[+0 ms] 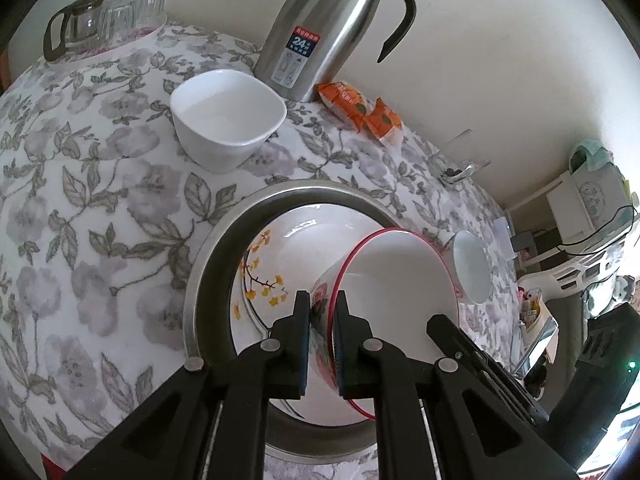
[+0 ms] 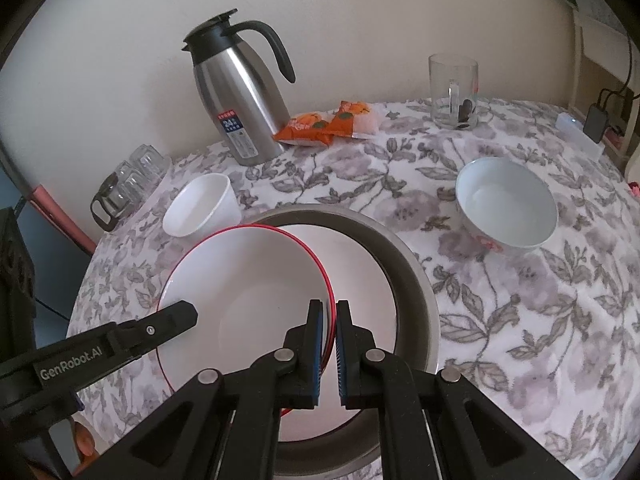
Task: Organize plates and bowls
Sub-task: 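Lower the strawberry bowl onto the plate in the basin with both tools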
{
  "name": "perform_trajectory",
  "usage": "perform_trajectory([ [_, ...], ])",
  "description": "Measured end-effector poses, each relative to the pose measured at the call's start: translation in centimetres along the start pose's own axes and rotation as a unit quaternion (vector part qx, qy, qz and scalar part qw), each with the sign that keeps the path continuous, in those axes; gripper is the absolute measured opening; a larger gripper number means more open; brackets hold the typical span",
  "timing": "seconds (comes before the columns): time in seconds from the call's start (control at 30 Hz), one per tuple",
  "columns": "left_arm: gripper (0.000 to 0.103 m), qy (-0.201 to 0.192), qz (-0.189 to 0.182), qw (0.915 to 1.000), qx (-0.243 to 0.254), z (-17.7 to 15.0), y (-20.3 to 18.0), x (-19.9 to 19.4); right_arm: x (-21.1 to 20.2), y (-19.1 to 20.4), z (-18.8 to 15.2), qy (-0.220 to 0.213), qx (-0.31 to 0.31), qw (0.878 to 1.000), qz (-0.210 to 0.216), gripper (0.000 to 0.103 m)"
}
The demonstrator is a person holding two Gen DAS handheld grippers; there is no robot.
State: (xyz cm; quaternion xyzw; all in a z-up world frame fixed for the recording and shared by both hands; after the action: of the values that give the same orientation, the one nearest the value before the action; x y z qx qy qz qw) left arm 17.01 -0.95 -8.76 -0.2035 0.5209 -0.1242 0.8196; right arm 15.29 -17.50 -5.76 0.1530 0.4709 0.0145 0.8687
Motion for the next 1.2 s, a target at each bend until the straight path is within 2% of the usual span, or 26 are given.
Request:
perform_trajectory([
  [1.2, 0.009, 0.013, -0.015, 0.9995, -0.025, 0.5, 1.1, 2.0, 1.7, 0.0, 0.0, 0.014, 0.000, 1.000, -0.002, 0.009],
])
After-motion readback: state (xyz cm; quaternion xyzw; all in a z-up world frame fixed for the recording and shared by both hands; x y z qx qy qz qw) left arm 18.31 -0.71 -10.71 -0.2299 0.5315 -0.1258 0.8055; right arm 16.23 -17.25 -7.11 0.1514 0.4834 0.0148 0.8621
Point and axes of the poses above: each gripper's, at about its wrist camera, not at the fingertips, and x roughly the way its jaws point, y to its left, z to its top, the point moved 7 cm from there along x, roughly the way its jaws point, and after that the axes turned 2 degrees about x, right-handed, at the moved point
